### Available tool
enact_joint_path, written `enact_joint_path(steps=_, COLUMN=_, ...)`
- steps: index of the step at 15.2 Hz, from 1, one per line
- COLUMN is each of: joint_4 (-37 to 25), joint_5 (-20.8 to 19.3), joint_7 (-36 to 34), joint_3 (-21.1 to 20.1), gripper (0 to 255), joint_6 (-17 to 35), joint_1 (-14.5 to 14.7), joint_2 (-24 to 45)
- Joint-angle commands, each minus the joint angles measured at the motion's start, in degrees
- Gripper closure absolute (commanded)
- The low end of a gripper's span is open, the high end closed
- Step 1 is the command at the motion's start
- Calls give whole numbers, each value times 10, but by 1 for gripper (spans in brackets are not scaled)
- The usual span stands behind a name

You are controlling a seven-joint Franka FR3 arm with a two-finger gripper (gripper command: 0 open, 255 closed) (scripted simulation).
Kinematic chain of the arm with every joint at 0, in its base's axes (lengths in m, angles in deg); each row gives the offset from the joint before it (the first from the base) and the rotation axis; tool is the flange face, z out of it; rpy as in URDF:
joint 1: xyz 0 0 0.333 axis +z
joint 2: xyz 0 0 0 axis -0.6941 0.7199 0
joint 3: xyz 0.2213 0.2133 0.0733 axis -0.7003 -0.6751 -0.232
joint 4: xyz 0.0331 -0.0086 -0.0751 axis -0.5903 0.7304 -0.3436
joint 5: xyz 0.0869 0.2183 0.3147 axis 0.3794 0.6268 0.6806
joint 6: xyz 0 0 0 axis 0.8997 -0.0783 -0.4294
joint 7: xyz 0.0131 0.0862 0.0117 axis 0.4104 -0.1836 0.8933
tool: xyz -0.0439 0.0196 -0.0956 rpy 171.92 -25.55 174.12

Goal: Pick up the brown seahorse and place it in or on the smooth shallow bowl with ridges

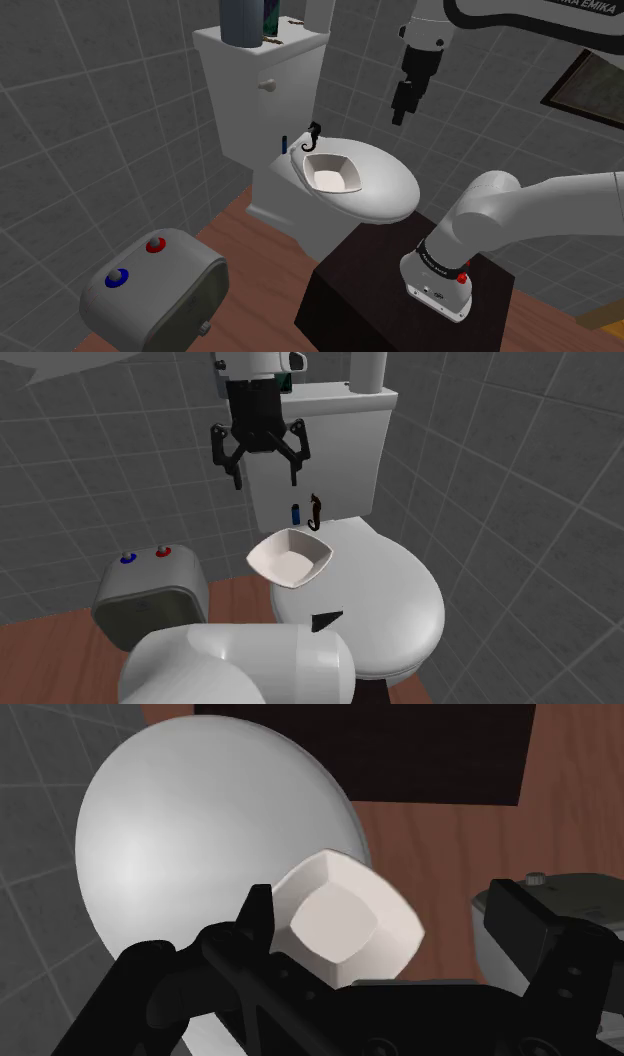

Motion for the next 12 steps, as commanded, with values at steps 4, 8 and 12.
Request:
enact_joint_path(steps=4, joint_4=1, joint_5=-17, joint_7=33, joint_3=15, gripper=0, joint_6=52, joint_1=2, joint_2=48)
enact_joint_path(steps=8, joint_4=-9, joint_5=-35, joint_7=74, joint_3=33, gripper=0, joint_6=118, joint_1=4, joint_2=119)
enact_joint_path(steps=12, joint_4=-32, joint_5=-48, joint_7=113, joint_3=48, gripper=0, joint_6=178, joint_1=7, joint_2=197)
